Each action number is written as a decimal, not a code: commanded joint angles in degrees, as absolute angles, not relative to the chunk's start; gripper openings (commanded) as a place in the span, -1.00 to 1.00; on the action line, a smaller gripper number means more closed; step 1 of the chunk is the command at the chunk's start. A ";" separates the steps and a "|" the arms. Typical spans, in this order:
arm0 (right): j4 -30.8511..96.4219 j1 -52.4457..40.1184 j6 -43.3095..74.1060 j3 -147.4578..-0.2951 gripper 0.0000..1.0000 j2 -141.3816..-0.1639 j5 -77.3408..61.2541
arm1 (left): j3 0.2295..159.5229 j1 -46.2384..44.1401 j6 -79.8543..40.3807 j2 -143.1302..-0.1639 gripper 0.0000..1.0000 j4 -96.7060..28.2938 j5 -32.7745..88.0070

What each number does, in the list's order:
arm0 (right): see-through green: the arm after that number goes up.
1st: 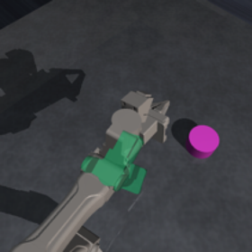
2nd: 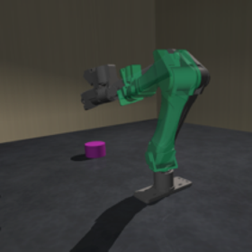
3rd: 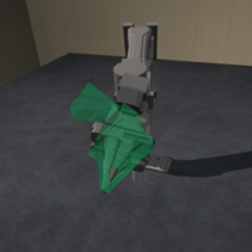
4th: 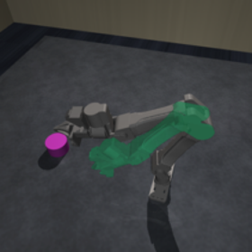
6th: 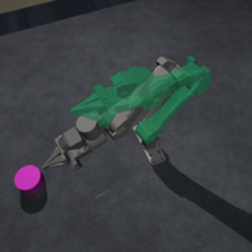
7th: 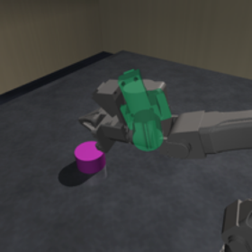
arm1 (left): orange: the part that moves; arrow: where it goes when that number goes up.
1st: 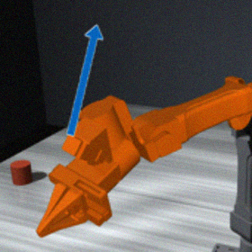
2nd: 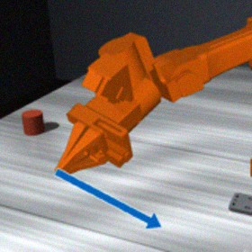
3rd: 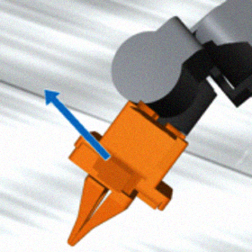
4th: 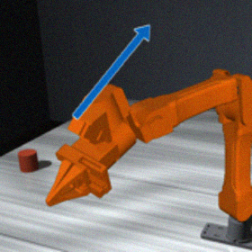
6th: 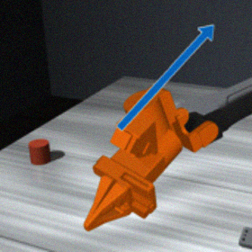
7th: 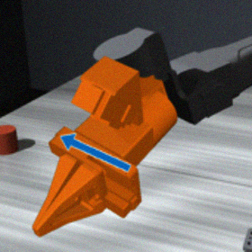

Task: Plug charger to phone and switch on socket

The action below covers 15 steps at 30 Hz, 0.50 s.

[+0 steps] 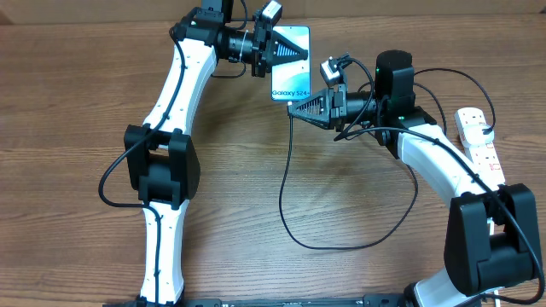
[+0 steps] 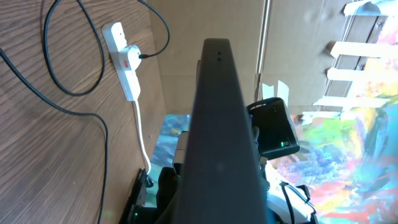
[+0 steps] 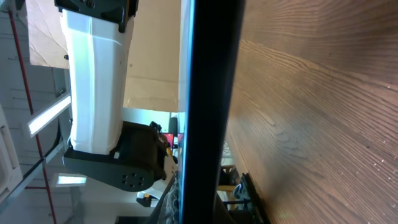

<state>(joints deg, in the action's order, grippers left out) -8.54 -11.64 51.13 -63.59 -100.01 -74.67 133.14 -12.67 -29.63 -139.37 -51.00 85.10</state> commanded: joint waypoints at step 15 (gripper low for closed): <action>-12.91 -9.93 51.24 -64.58 -0.93 -98.59 -75.75 | 134.26 -13.10 -28.25 -137.49 -0.92 -56.34 86.67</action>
